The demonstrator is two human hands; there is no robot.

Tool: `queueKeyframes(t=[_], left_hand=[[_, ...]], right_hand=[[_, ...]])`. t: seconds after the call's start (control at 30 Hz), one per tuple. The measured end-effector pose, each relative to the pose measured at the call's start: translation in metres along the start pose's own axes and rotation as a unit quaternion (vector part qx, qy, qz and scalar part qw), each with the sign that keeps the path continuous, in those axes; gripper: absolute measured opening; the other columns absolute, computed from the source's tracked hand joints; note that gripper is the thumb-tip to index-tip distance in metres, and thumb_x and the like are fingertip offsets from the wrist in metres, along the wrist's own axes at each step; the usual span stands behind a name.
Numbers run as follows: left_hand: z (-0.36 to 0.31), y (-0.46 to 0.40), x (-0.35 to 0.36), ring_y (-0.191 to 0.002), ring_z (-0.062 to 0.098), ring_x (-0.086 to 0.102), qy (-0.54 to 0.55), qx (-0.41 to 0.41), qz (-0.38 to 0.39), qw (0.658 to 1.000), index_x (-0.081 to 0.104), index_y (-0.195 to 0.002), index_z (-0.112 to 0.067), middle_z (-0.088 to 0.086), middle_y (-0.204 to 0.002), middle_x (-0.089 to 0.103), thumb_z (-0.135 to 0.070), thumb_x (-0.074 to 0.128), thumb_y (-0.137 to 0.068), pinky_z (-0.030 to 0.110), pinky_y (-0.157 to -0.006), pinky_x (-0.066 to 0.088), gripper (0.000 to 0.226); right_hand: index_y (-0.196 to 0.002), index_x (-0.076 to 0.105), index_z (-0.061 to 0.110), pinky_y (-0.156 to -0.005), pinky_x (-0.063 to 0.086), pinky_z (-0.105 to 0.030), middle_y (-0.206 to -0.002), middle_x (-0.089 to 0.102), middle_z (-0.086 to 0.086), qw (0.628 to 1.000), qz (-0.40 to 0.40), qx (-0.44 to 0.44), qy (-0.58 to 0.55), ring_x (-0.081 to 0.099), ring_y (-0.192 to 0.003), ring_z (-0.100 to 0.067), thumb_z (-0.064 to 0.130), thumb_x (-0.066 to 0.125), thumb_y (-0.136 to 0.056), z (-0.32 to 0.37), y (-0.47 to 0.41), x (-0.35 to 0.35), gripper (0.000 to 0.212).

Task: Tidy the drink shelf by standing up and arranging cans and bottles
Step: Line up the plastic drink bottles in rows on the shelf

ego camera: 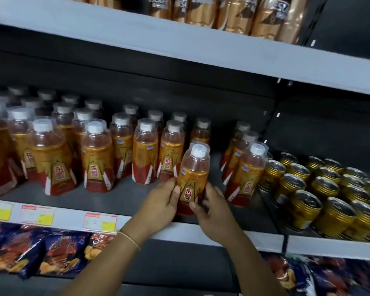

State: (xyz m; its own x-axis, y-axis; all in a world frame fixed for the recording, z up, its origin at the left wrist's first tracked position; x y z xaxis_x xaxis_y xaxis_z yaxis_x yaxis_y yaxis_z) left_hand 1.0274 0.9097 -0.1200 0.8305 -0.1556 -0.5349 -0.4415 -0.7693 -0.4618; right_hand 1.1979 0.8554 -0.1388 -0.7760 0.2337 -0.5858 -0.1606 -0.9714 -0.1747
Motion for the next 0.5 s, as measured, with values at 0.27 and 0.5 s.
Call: queueKeyframes(t=[0.27, 0.5], left_hand=[[-0.038, -0.006, 0.065, -0.113, 0.014, 0.049, -0.026, -0.011, 0.039, 0.999, 0.052, -0.127, -0.013, 0.004, -0.118, 0.056, -0.031, 0.037, -0.104, 0.033, -0.101, 0.039, 0.033], [-0.053, -0.011, 0.096, -0.102, 0.014, 0.054, -0.041, -0.005, 0.039, 0.998, 0.059, -0.121, -0.015, 0.004, -0.105, 0.061, -0.041, 0.040, -0.099, 0.031, -0.093, 0.043, 0.039]], right_hand=[[-0.155, 0.035, 0.032, -0.104, 0.051, -0.031, -0.144, 0.044, 0.007, 0.998, -0.059, -0.002, -0.008, 0.060, -0.114, -0.006, 0.019, 0.066, -0.096, -0.039, 0.028, -0.059, 0.068], [-0.153, 0.041, 0.025, -0.092, 0.044, -0.004, -0.142, 0.052, 0.003, 0.997, -0.065, 0.003, -0.044, 0.057, -0.114, 0.005, 0.018, 0.068, -0.095, -0.062, 0.044, -0.092, 0.065]])
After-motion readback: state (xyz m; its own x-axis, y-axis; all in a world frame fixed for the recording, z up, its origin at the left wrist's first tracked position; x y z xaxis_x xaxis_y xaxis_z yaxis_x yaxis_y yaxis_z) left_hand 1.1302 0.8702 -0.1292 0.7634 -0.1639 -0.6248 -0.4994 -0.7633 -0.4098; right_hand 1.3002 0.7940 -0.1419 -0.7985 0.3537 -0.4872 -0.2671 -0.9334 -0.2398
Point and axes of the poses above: each hand's wrist, its own y-axis away from the middle knuckle, its own x-axis out of the palm, z = x × y, the point moved 1 cm from there along -y, towards the middle knuckle
